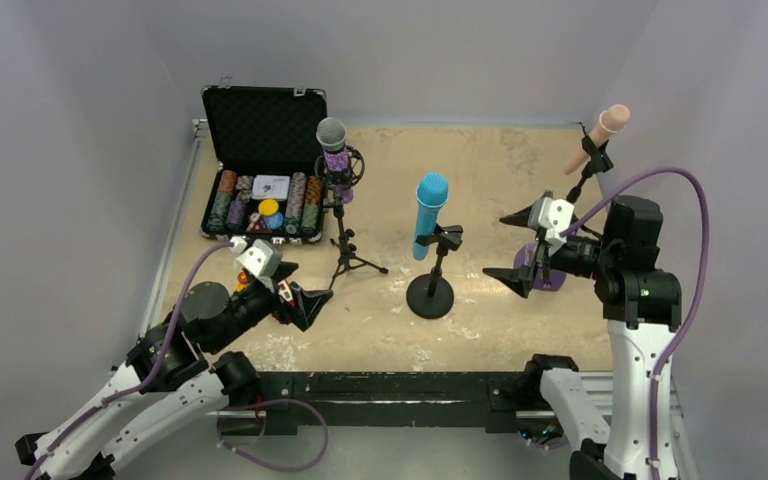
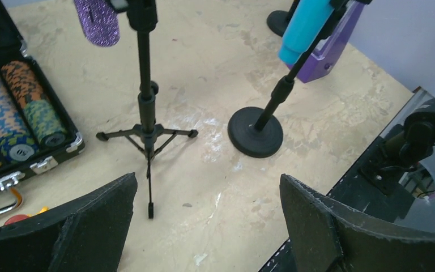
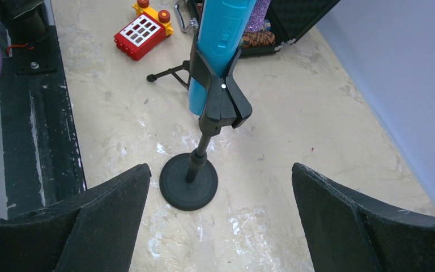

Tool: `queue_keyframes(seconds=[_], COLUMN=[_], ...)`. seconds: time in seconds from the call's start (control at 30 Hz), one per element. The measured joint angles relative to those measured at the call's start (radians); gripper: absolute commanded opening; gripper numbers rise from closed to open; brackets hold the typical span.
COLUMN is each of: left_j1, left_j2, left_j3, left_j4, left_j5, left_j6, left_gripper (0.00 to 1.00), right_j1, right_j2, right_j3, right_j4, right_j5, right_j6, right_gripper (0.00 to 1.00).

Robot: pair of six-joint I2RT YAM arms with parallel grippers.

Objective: Attach the microphones to the stand

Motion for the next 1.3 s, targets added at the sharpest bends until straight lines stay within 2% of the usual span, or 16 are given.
queue_keyframes(seconds=[0.23,0.47,0.97,1.13,1.3], left_j1=[0.0,0.0,0.003,0.021,0.027], left_j2=[0.003,0.003,-0.035,0.069,0.133], left_j3=[-0.01,-0.011,0.118,0.131,0.11], left_j4=[-0.122,-0.175,-0.219,-0.211,-0.167], left_j5=[-0.09,-0.151,-0.367,-0.372,-0.248], left_j6=[-0.018,-0.022,-0.011,0.013,0.05], left_gripper=[0.99,1.0,1.0,1.0,1.0], right_j1=[-0.037,-0.069,-0.18,-0.181,-0.18], right_j2=[-0.075,-0.124,-0.165,-0.165,-0.119], right_j3=[-0.124,-0.227,-0.255,-0.262,-0.271], right_j4=[0.097,0.174,0.328,0.325,0.204], right_j5=[-0.015,-0.014,-0.04,-0.04,-0.071], right_j6=[0.117,0.246,0.436,0.411,0.18], right_gripper=[0.99,0.99,0.99,0.99,0.98])
